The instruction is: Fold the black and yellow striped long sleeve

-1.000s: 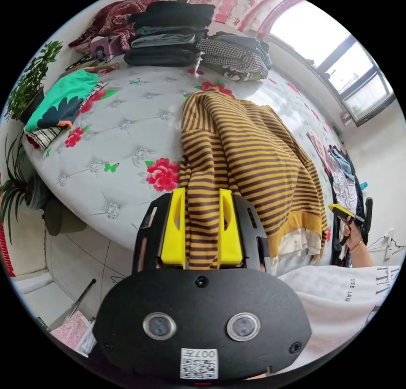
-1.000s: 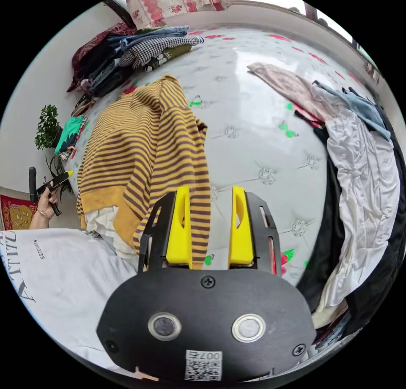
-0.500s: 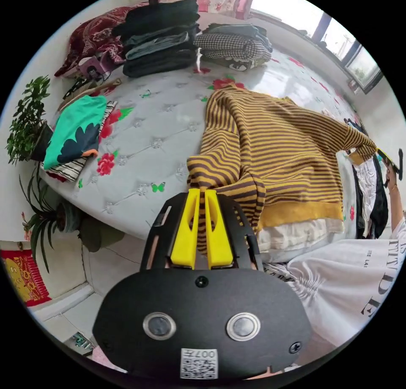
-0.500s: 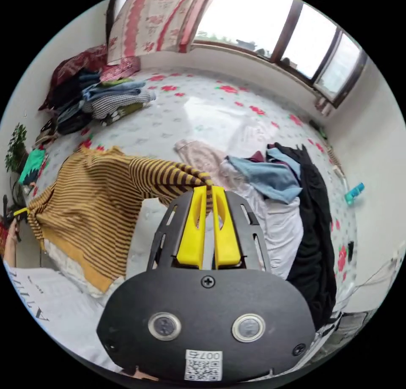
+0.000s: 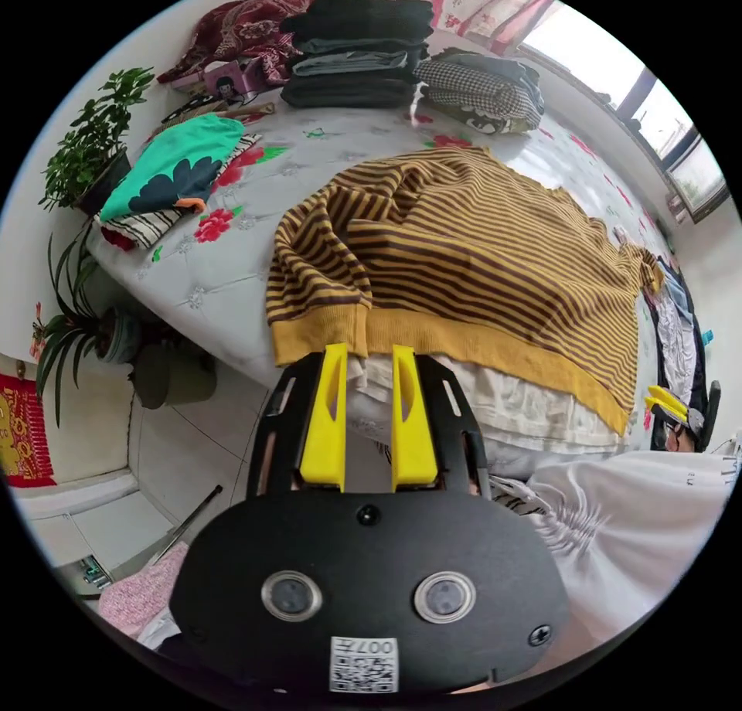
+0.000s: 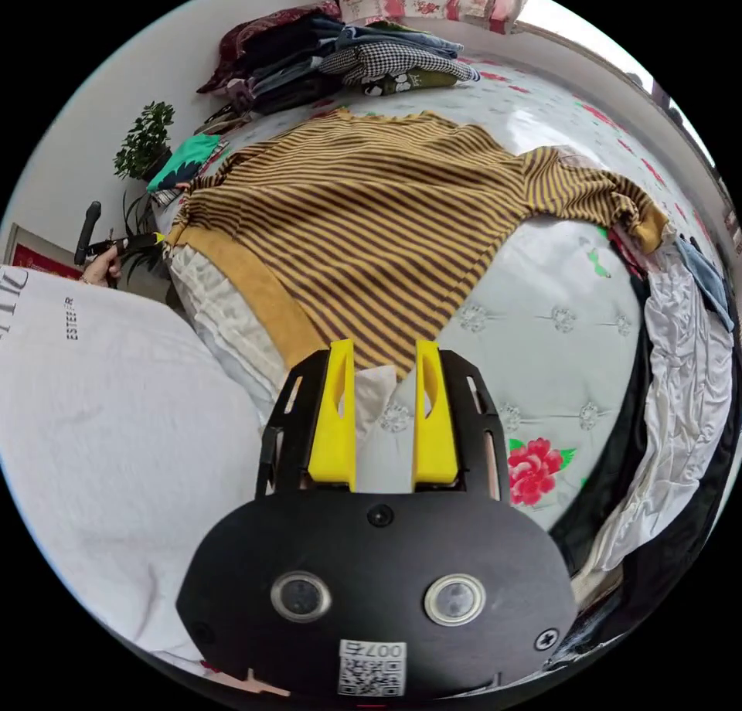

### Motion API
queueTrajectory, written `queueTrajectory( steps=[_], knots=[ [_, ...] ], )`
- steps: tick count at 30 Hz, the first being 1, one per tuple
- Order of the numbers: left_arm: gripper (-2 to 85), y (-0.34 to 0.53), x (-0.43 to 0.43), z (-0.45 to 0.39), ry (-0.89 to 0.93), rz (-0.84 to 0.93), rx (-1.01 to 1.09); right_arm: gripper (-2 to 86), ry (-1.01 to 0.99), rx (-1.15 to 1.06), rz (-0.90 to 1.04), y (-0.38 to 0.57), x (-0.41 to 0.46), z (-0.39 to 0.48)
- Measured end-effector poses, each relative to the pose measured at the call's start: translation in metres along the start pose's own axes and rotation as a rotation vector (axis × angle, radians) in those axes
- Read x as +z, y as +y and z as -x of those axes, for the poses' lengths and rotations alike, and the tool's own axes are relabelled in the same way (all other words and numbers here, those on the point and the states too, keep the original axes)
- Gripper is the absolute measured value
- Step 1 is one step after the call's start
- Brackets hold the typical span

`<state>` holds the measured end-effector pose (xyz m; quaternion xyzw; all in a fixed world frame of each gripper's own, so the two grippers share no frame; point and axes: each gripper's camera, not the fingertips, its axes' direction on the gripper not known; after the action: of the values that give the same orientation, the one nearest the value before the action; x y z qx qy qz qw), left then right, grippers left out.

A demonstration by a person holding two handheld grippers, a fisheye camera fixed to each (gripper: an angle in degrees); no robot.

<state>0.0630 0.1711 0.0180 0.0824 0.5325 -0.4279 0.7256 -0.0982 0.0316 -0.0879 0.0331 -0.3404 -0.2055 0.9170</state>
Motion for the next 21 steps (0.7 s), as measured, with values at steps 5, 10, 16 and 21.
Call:
queueTrajectory(
  steps=[5, 10, 16, 21],
  knots=[
    [10.0, 0.002, 0.043, -0.006, -0.004, 0.105, 0.026, 7.7, 0.070, -0.122, 0.110, 0.014, 0.038, 0.027],
    [0.4, -0.012, 0.043, 0.020, 0.068, 0.109, -0.009, 2.2, 0.108, -0.124, 0.109, 0.013, 0.033, 0.021],
    [-0.4, 0.033, -0.009, 0.033, 0.149, 0.049, 0.073, 0.0, 0.087, -0.163, 0.019, 0.052, -0.030, 0.011],
    [3.1, 0.085, 0.006, 0.054, 0.166, 0.100, -0.031, -0.2, 0.120, -0.127, 0.280, 0.075, 0.008, -0.004]
  ],
)
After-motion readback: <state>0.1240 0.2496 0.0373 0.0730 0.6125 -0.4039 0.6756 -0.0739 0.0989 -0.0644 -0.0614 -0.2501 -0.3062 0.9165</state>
